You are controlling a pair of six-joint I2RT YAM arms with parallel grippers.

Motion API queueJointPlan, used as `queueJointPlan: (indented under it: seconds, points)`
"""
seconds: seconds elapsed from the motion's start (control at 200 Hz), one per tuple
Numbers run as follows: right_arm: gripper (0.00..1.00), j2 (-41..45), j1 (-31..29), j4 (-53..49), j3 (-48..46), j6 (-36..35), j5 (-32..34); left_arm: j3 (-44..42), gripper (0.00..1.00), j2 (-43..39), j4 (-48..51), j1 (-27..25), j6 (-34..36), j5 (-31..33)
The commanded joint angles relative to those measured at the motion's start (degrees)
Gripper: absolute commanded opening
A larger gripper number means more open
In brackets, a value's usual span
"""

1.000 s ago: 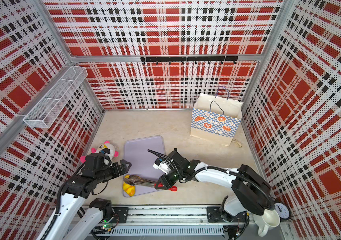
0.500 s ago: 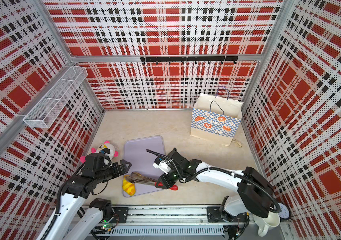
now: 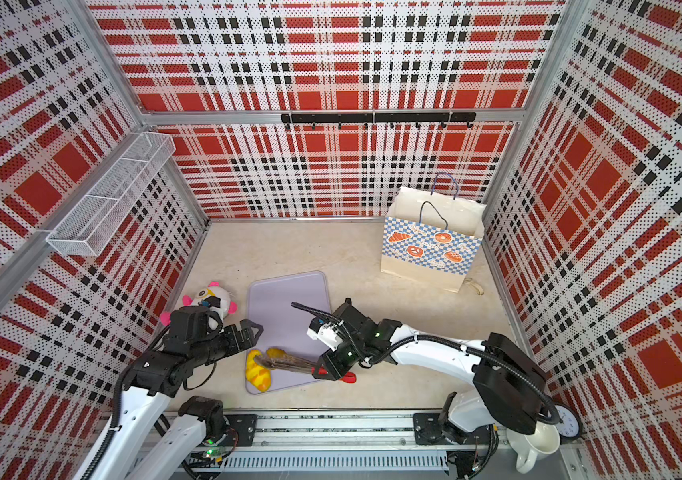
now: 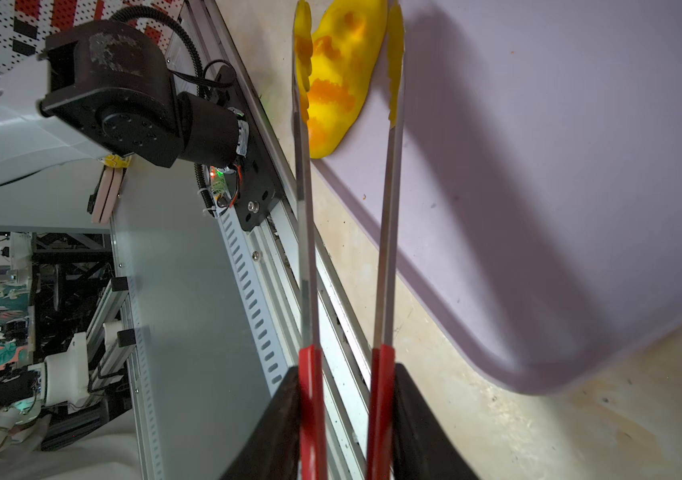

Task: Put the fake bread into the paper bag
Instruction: 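Close the tongs on the yellow bun with the right gripper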

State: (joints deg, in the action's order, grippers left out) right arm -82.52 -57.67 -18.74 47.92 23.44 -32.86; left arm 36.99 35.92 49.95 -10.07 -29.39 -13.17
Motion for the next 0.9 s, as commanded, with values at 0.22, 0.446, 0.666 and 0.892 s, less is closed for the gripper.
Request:
queueJointPlan:
  seconds: [0.22, 0.446, 0.666, 0.892]
  points:
    - [0.35, -1.5, -0.9, 3.3, 0.0, 0.1, -3.6, -0.6, 0.98, 0.2, -0.3, 0.2, 1.1, -0.9]
    - [0.34, -2.6, -0.9, 4.4, 0.3, 0.2, -5.1, -0.8, 0.98, 0.5, -0.6, 0.2, 1.2, -1.1]
    - [0.25, -0.5, 0.1, 2.6, 0.8, -0.7, -2.4, -0.8, 0.98, 0.6, -0.8, 0.2, 1.5, -2.1]
    - [0.19, 9.4, 8.2, 1.6, -3.6, 1.0, -0.6, 0.3, 0.98, 2.0, -2.6, 0.2, 1.9, -6.1]
